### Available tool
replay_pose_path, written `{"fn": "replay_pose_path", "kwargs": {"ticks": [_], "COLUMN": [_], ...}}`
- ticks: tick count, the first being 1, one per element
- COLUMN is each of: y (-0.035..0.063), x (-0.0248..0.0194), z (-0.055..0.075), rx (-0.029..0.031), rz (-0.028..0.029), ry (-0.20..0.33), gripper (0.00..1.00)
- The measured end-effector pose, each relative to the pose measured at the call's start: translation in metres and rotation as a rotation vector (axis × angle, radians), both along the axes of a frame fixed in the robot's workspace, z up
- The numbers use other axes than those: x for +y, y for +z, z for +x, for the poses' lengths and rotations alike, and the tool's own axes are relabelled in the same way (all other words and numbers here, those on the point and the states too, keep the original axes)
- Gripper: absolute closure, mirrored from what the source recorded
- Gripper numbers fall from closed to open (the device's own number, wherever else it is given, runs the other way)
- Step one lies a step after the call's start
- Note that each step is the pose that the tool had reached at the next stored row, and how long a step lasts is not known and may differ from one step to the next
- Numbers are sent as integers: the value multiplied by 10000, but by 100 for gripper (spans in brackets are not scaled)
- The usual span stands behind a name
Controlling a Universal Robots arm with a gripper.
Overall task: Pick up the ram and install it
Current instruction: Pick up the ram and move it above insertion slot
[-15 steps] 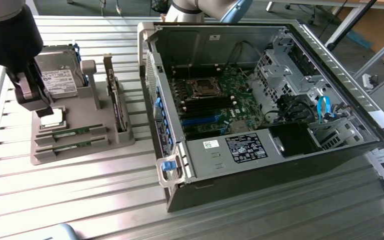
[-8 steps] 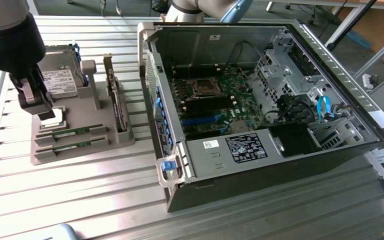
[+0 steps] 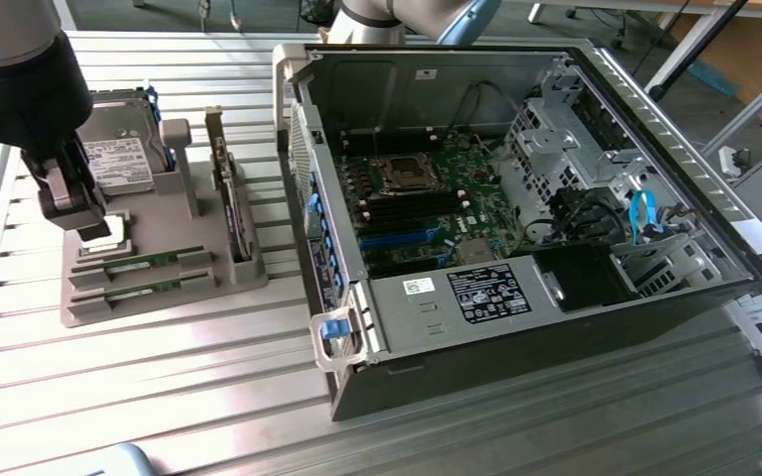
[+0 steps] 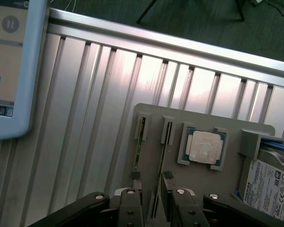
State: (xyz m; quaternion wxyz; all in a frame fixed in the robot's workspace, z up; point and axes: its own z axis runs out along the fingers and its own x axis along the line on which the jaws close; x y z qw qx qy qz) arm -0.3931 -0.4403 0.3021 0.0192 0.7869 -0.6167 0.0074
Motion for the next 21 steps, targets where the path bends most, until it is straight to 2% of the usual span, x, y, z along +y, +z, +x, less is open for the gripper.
{"fn": "replay_pose_path", "kwargs": {"ticks": [10,15,21], "y": [-81,-130,-183], "x": [0,-5,-8], "z": [0,0,1], "rx": [0,0,0], "rz": [-1,-3,-30], "ry": [-695,-753,-1093], "gripper": [70,70,70]}}
